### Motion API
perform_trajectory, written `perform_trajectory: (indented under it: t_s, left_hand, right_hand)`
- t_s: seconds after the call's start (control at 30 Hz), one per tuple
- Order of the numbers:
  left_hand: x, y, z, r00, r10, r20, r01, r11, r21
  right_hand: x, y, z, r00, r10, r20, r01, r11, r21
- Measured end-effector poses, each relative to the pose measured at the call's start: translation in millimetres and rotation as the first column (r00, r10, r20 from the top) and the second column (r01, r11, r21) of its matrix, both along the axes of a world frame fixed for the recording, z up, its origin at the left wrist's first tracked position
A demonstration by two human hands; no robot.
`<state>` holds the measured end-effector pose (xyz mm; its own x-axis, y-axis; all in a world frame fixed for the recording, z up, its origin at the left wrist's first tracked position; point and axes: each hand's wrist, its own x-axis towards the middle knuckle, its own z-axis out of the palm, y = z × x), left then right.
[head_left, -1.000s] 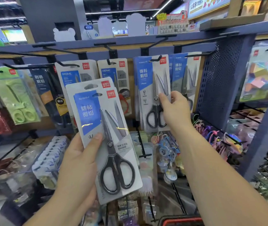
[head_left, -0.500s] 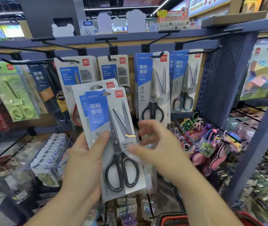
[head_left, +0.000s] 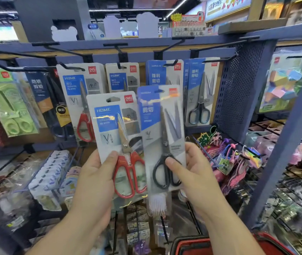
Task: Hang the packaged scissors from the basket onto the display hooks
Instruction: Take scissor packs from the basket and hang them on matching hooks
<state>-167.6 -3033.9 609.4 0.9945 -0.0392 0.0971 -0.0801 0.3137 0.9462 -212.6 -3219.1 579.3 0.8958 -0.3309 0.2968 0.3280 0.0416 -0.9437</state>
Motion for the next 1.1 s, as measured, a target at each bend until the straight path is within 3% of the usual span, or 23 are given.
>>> perform_trajectory:
  t_s: [0.17,0.33,0.57,0.83,1.1]
  left_hand:
    - [2,7,1,0.999,0.008,-0.034,-0.007,1.000,0.025]
    - [1,9,1,0.999,0.003,-0.035,-0.003,1.000,0.002]
    - [3,14,4,0.999,0.036,-0.022,-0.037,0.999,-0.027]
    - [4,16,3,0.999,0.037,-0.027,-0.037,0.999,-0.007]
    - [5,24,3,0.998,0.044,-0.037,-0.043,0.999,0.025]
  right_hand:
    - [11,-26,25,0.988,-0.118,0.103,0.119,0.993,-0.005]
    - [23,-31,31,0.986,-0.125,0.107,0.143,0.972,-0.187]
    - [26,-30,28,0.972,-0.150,0.183,0.168,0.982,-0.084]
    - [46,-31,41,0.958,-0.253,0.133,0.284,0.898,-0.337]
    - [42,-27,31,0.959,-0.244,0.142,0.268,0.945,-0.185]
